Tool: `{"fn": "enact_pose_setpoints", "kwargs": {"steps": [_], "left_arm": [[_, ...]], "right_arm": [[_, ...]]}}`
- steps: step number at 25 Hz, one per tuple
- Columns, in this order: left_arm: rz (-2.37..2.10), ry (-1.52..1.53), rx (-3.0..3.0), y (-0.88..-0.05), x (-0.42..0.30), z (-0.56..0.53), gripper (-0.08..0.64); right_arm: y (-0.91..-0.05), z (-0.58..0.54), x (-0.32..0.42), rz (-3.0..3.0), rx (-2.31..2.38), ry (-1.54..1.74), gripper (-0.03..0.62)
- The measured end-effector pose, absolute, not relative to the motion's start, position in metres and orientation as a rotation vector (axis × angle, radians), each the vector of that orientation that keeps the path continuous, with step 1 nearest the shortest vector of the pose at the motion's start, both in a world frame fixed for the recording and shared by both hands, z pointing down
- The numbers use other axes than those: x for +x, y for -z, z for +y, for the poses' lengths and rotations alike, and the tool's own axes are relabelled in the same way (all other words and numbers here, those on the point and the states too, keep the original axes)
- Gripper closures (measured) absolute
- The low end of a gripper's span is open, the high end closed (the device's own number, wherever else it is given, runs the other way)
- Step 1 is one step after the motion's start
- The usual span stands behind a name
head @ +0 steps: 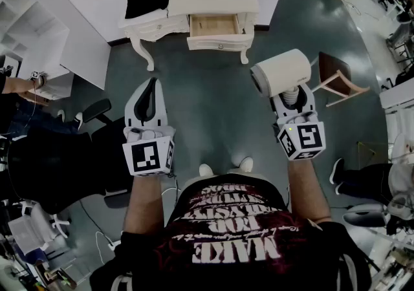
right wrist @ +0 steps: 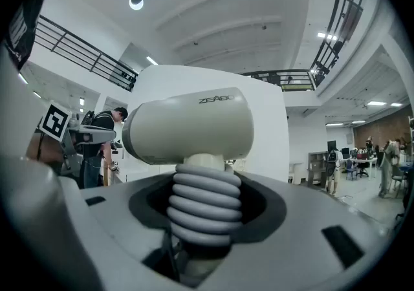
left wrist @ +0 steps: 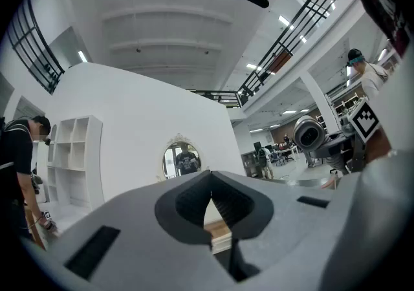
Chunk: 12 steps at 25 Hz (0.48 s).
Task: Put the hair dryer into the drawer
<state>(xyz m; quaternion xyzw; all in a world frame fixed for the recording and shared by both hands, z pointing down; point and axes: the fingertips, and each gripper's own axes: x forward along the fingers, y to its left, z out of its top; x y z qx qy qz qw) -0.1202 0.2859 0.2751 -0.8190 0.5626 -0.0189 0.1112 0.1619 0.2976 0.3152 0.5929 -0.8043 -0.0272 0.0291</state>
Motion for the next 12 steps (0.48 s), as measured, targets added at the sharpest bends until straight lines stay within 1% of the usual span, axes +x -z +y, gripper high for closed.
{"fn": "enact_pose_setpoints", "kwargs": {"steps": [12], "left_arm": [[1.618,-0.019,-2.476,-0.281,-0.16,0.305,0.555]], "right_arm": [[-0.303,0.319,0.141,-2.458,1.877,0.06,0.373]]}}
